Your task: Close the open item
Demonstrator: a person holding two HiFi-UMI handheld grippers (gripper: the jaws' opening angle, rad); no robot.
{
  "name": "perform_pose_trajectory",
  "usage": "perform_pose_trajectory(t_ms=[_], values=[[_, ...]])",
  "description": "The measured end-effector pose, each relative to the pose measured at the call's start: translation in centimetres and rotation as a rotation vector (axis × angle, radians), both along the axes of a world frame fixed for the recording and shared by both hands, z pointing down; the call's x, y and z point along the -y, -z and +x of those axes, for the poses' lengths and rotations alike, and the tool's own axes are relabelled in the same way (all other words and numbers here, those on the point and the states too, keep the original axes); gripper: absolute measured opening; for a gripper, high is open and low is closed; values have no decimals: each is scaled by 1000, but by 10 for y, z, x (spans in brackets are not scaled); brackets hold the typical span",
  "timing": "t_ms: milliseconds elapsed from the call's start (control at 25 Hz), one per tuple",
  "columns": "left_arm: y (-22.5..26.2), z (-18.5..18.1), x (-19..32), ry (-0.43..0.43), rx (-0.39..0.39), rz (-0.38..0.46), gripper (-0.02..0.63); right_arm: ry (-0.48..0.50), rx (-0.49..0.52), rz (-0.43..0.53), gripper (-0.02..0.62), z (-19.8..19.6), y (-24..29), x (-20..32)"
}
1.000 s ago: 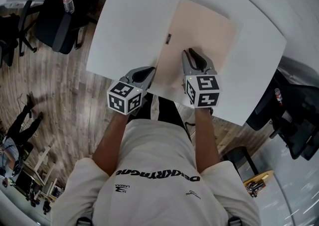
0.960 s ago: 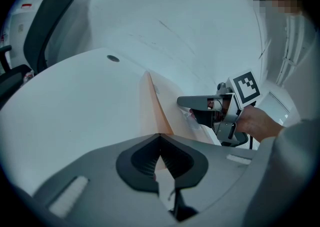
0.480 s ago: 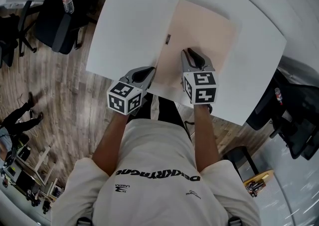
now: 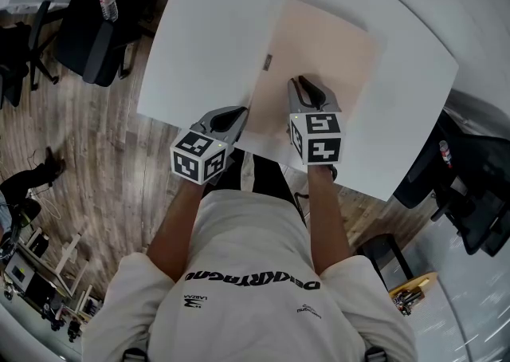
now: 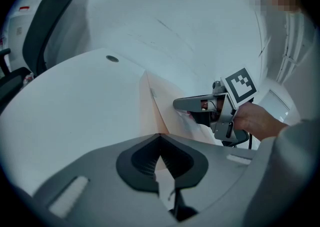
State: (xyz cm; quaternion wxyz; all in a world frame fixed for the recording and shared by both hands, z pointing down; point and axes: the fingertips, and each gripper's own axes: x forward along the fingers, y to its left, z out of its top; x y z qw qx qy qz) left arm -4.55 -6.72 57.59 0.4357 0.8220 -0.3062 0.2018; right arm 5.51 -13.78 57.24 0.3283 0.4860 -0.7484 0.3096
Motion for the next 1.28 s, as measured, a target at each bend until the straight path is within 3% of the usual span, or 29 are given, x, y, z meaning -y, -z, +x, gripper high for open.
perform_pose_trajectory(t_ms=[520, 1280], values=[[-1, -1, 1, -20, 30, 11, 6, 138, -166, -23, 60, -11, -5, 1], [7, -1, 1, 16, 40, 27, 6, 132, -142, -23, 60, -8, -2, 0]])
